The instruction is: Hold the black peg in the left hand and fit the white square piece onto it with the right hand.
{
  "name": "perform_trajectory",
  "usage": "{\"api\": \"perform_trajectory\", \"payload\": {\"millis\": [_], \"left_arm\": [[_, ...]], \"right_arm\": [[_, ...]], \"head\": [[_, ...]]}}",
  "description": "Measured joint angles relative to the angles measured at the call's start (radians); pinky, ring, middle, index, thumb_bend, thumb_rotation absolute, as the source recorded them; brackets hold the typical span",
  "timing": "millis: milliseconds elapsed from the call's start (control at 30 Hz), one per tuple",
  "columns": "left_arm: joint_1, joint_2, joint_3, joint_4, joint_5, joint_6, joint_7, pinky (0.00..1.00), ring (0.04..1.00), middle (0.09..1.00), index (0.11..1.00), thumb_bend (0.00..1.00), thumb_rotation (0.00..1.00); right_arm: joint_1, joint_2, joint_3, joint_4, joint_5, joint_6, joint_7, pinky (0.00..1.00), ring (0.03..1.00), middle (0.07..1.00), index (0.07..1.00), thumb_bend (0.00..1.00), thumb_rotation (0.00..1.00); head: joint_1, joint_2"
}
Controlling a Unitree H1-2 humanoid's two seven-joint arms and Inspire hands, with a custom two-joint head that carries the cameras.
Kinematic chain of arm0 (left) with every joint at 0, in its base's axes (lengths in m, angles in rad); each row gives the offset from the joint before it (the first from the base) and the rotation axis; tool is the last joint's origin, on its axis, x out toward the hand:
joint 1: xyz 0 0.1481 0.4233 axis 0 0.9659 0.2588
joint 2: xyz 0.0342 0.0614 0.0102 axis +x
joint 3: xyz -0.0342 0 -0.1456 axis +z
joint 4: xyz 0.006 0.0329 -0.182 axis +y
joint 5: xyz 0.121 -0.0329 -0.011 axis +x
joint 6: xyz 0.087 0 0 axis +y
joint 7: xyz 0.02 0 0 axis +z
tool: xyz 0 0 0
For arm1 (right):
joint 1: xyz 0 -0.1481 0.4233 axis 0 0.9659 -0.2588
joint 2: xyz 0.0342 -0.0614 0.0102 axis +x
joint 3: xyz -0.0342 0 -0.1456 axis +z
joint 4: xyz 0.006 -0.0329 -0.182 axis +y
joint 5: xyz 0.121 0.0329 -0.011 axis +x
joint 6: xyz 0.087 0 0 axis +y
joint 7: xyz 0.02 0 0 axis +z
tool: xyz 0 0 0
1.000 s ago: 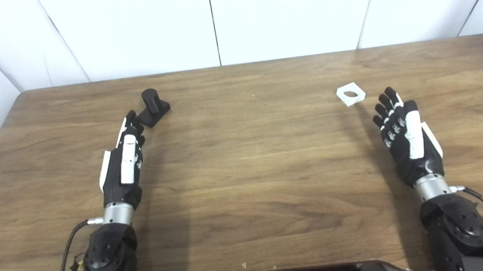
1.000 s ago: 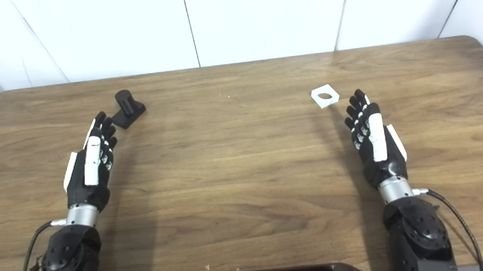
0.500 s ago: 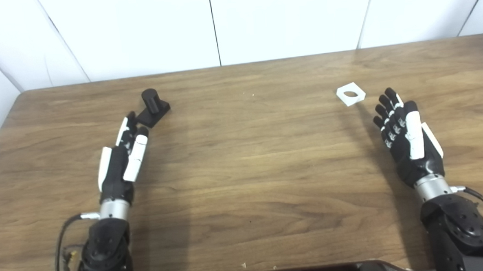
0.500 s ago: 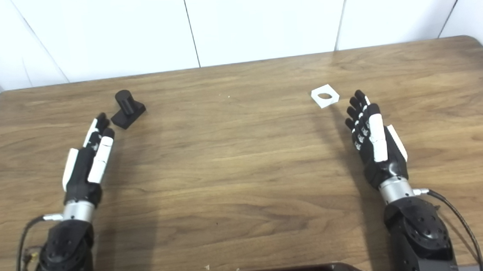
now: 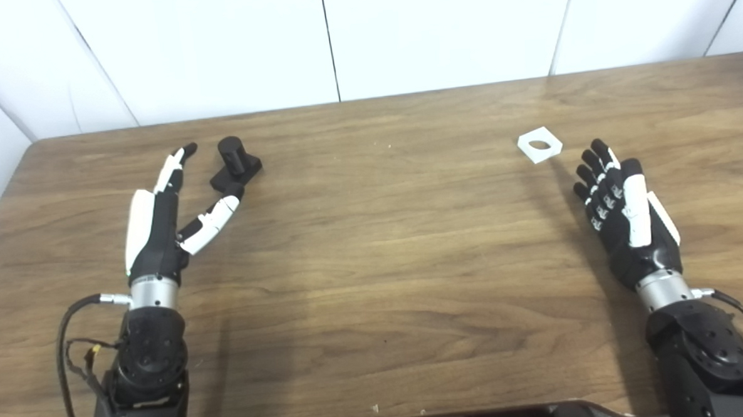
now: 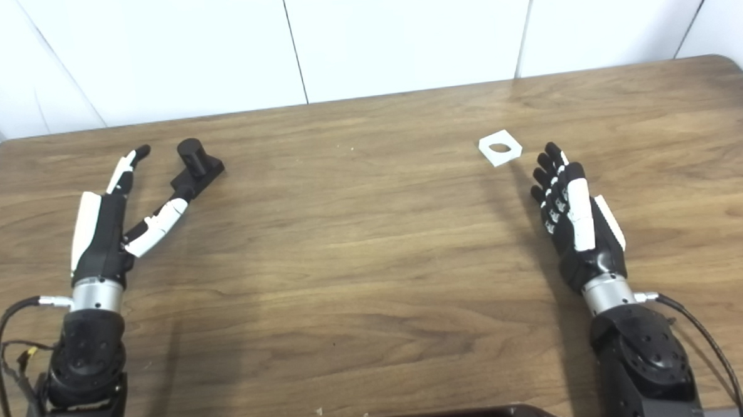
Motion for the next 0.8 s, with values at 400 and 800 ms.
{"api": "perform_trajectory", "payload": {"millis": [400, 800], "left_arm": [[-0.051, 0.047, -0.04, 0.101, 0.144, 0.03, 0.011, 1.0, 1.0, 1.0, 0.784, 0.72, 0.47], [-0.096, 0.063, -0.049, 0.235, 0.171, 0.017, 0.058, 1.0, 1.0, 1.0, 0.799, 0.72, 0.48]], "right_arm": [[0.003, -0.001, -0.009, 0.009, 0.013, -0.004, 0.0, 1.0, 1.0, 1.0, 1.0, 0.63, 1.0], [0.003, -0.002, -0.008, 0.018, 0.011, -0.021, 0.003, 1.0, 1.0, 1.0, 1.0, 0.63, 1.0]], "head": [[0.008, -0.006], [0.009, -0.009]]}}
